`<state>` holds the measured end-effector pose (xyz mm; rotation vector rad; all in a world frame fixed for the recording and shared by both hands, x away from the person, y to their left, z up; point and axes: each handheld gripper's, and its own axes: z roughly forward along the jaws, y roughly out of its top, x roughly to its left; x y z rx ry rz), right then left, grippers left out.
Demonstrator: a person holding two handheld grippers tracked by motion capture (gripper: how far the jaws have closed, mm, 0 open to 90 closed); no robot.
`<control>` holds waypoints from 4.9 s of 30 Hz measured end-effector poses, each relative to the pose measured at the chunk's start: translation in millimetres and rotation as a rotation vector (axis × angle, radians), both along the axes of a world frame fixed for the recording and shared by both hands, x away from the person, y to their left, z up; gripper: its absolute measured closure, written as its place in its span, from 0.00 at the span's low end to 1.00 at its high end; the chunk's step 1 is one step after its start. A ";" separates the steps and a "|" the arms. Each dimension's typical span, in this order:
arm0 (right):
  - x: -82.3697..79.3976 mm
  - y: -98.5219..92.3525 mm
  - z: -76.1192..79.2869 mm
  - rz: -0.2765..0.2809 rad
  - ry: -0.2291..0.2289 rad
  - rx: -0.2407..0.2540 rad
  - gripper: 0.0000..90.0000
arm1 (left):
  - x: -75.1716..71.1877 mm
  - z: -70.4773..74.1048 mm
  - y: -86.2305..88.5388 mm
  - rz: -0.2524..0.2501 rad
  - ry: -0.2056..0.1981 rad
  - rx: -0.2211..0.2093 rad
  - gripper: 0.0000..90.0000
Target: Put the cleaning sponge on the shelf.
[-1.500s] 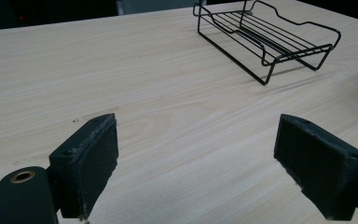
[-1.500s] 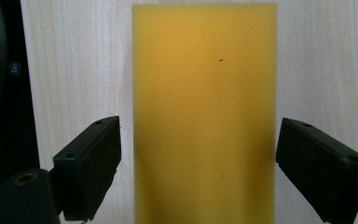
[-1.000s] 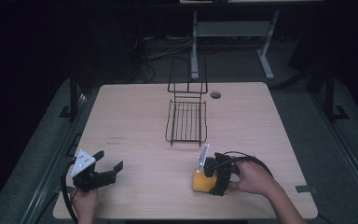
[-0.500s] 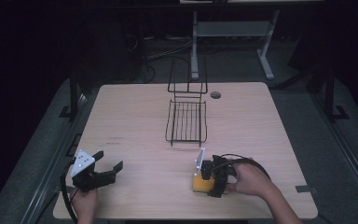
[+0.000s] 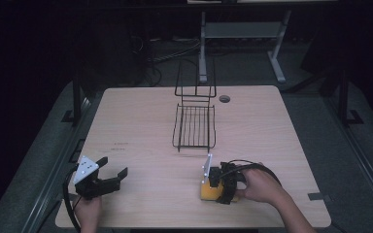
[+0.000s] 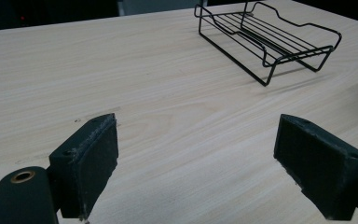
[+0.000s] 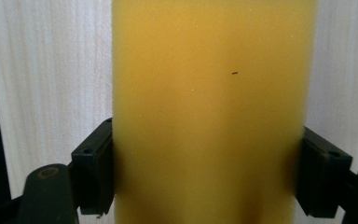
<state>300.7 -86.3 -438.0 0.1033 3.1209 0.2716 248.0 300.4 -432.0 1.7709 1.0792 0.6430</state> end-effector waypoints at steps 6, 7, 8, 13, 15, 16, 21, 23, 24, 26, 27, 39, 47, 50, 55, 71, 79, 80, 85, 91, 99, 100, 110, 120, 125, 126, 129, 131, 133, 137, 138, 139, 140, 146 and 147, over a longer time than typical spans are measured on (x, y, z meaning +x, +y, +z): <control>1.7 3.4 8.2 0.003 -0.013 0.003 0.24 | 0.1 0.1 -0.4 -0.001 0.002 0.002 0.14; 2.6 4.2 9.6 0.005 -0.016 0.005 0.24 | 0.1 0.0 -0.4 -0.002 0.001 0.001 0.14; 3.8 5.5 11.7 0.009 -0.021 0.007 0.24 | -0.1 0.1 -0.5 -0.001 0.001 0.001 0.14; 9.8 11.7 21.0 0.023 -0.028 0.004 0.24 | -0.2 0.2 -1.0 -0.002 0.002 0.000 0.14; 12.5 14.3 25.7 0.025 -0.029 0.006 0.24 | -0.2 0.1 -1.8 -0.004 0.000 -0.003 0.14; 12.5 14.3 25.7 0.025 -0.029 0.006 0.24 | -0.2 0.1 -1.8 -0.004 0.000 -0.003 0.14; 21.2 19.5 38.0 0.026 -0.035 0.025 0.24 | 0.0 0.0 -1.6 -0.005 0.000 -0.004 0.14; 24.9 21.8 42.5 0.030 -0.043 0.022 0.24 | 0.3 0.0 -1.2 -0.004 0.002 -0.004 0.14; 26.4 22.7 43.6 0.033 -0.042 0.023 0.24 | 0.4 0.0 -1.0 -0.005 0.001 -0.005 0.14; 29.8 25.1 46.5 0.034 -0.045 0.017 0.24 | 0.7 -0.1 -1.0 -0.005 0.001 -0.005 0.14; 31.9 26.3 47.9 0.036 -0.048 0.012 0.24 | 0.8 -0.2 -1.1 -0.004 0.000 -0.006 0.14; 60.8 38.2 58.0 0.023 -0.050 0.016 0.24 | 0.9 0.0 -1.1 -0.006 -0.001 -0.011 0.14; 75.9 46.2 59.9 0.023 -0.052 -0.006 0.24 | 0.8 0.0 -0.7 -0.007 -0.001 -0.016 0.14; 80.1 48.3 61.2 0.022 -0.042 0.009 0.24 | 0.7 0.3 -0.8 -0.009 -0.002 -0.014 0.14; 91.5 54.7 60.9 0.023 -0.041 0.005 0.24 | 0.2 0.5 -0.1 -0.006 -0.003 -0.023 0.14; 119.1 65.1 60.2 0.015 -0.044 -0.010 0.24 | 1.4 0.3 0.8 -0.005 -0.002 -0.023 0.14; 128.9 73.1 67.2 0.021 -0.063 -0.031 0.24 | 1.3 0.5 0.9 -0.006 -0.003 -0.024 0.14; 131.1 74.1 68.3 0.026 -0.061 -0.018 0.24 | 1.4 0.4 0.7 -0.007 -0.003 -0.024 0.14; 141.6 81.4 64.6 0.028 -0.062 -0.028 0.24 | 1.6 0.3 0.1 -0.006 -0.003 -0.028 0.14; 151.0 82.5 62.5 0.011 -0.049 -0.014 0.24 | 1.5 0.3 1.3 -0.004 -0.007 -0.035 0.14; 165.2 73.5 55.5 -0.023 -0.045 -0.018 0.24 | 1.5 0.6 -0.1 -0.009 -0.007 -0.031 0.14; 167.8 72.6 54.8 -0.022 -0.041 -0.019 0.24 | 1.5 0.6 -0.2 -0.010 -0.007 -0.029 0.14; 177.3 76.3 54.4 -0.034 -0.043 -0.038 0.24 | 1.5 0.5 0.2 -0.010 -0.004 -0.034 0.14; 185.3 77.7 45.2 -0.034 -0.036 -0.026 0.24 | 2.5 0.1 -0.5 -0.014 -0.002 -0.035 0.14; 188.9 75.5 42.0 -0.033 -0.026 -0.026 0.24 | 2.7 0.0 -1.9 -0.016 -0.001 -0.030 0.14; 189.3 75.8 41.2 -0.031 -0.024 -0.032 0.24 | 2.8 0.0 -1.9 -0.017 -0.001 -0.030 0.14; 189.2 76.7 39.8 -0.037 -0.022 -0.036 0.24 | 2.5 -0.1 -1.4 -0.016 -0.002 -0.031 0.14; 189.4 77.2 38.9 -0.037 -0.023 -0.034 0.24 | 2.4 0.0 -1.0 -0.014 -0.004 -0.033 0.14; 189.8 77.6 38.8 -0.034 -0.024 -0.032 0.24 | 2.1 0.0 -0.6 -0.013 -0.004 -0.036 0.14; 190.5 78.1 37.3 -0.041 -0.024 -0.033 0.24 | 2.2 0.0 0.3 -0.011 -0.002 -0.038 0.14; 190.9 78.1 36.6 -0.037 -0.025 -0.035 0.24 | 2.2 0.0 0.5 -0.009 -0.002 -0.037 0.14; 190.8 78.0 36.3 -0.036 -0.025 -0.036 0.24 | 2.2 0.0 0.6 -0.009 -0.002 -0.037 0.14; 191.0 77.8 36.1 -0.034 -0.025 -0.033 0.24 | 2.0 0.1 0.7 -0.009 -0.003 -0.037 0.14; 192.0 76.8 35.4 -0.037 -0.024 -0.032 0.22 | 2.1 0.1 1.3 -0.008 -0.002 -0.036 0.14; 192.0 76.8 35.1 -0.034 -0.024 -0.032 0.22 | 2.1 0.1 1.2 -0.008 -0.002 -0.036 0.14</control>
